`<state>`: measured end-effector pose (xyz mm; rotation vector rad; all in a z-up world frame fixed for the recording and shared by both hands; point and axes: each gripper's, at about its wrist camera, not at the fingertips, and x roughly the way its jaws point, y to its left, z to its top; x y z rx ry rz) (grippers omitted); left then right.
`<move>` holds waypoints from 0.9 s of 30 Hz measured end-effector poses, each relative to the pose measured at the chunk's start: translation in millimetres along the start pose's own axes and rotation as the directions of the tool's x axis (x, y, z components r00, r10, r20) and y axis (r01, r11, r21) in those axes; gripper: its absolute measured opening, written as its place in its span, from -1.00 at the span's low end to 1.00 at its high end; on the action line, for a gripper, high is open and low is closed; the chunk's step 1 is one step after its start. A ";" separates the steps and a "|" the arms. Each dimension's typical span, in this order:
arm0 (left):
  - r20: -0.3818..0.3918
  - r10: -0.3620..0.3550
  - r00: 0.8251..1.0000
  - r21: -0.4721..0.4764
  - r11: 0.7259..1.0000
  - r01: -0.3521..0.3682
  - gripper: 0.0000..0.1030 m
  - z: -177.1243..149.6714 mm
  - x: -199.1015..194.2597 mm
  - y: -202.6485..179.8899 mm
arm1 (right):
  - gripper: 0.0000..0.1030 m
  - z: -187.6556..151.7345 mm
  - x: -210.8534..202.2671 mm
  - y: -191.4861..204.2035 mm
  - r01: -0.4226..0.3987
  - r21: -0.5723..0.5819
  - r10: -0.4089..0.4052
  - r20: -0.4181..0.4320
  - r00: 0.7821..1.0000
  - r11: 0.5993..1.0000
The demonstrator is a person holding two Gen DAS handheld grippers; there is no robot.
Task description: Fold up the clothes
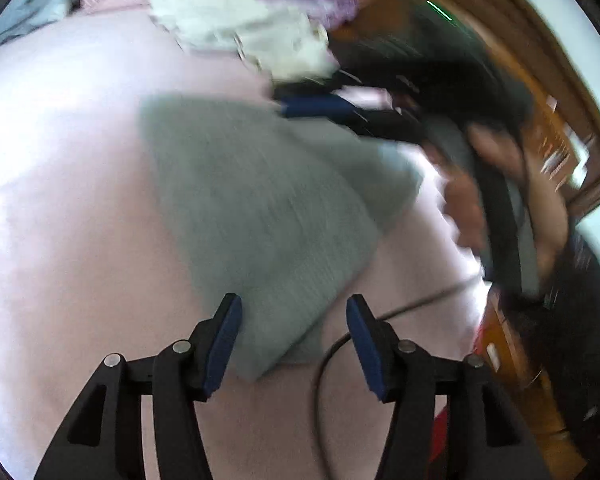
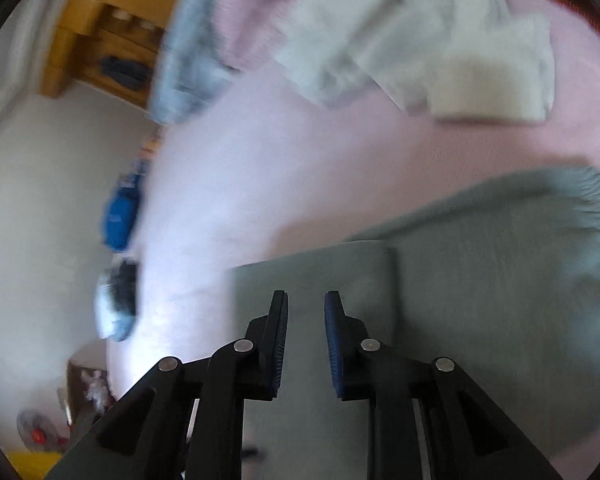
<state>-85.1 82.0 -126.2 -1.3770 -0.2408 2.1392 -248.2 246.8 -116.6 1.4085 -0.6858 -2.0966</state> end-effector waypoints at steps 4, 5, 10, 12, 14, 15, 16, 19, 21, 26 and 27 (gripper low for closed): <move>0.067 0.069 0.995 0.002 0.998 -0.069 -0.01 30.5 -20.2 11.4 | -0.50 -51.4 -22.0 15.2 0.025 -0.104 -0.022 0.028 0.999 0.994; 0.084 0.086 0.993 0.002 0.996 -0.086 -0.01 38.1 -25.2 14.2 | -0.50 -61.7 -19.6 16.1 0.040 -0.120 -0.038 0.019 0.999 0.992; -0.010 0.147 0.989 0.049 0.988 -0.146 -0.04 62.1 9.2 21.8 | -0.50 -74.2 25.3 4.7 0.100 -0.118 -0.110 -0.079 0.991 0.988; -0.064 0.170 0.983 0.074 0.983 -0.166 -0.05 70.3 28.9 24.2 | -0.50 -71.9 36.2 -5.2 0.099 -0.086 -0.107 -0.097 0.990 0.991; -0.118 0.195 0.974 0.101 0.978 -0.183 -0.05 78.5 48.7 26.5 | -0.50 -70.7 40.7 -15.6 0.080 -0.044 -0.084 -0.105 0.991 0.996; -0.144 0.207 0.968 0.114 0.975 -0.191 -0.01 82.6 58.5 27.7 | -0.54 -70.2 39.2 -17.1 0.072 -0.040 -0.076 -0.105 0.992 0.997; -0.171 0.219 0.961 0.128 0.972 -0.199 0.02 86.7 68.3 28.9 | -0.55 -70.2 38.4 -18.4 0.071 -0.045 -0.076 -0.105 0.992 0.996; -0.182 0.184 0.966 0.084 0.982 -0.171 0.05 92.0 60.6 31.0 | -0.54 -70.5 31.9 -14.3 0.079 -0.078 -0.086 -0.100 0.991 0.994; -0.158 0.118 0.980 0.043 0.993 -0.112 0.06 93.2 41.5 34.5 | -0.53 -74.7 19.7 1.7 0.102 -0.151 -0.113 -0.066 0.991 0.983; -0.082 -0.092 0.992 -0.164 0.983 0.078 0.06 91.7 1.4 75.2 | -0.18 -114.7 -0.6 70.9 0.241 -0.481 -0.236 0.071 0.969 0.843; -0.068 -0.120 0.990 -0.207 0.973 0.104 0.06 92.2 -0.5 85.8 | 0.07 -126.6 -0.5 85.7 0.272 -0.547 -0.261 0.100 0.960 0.792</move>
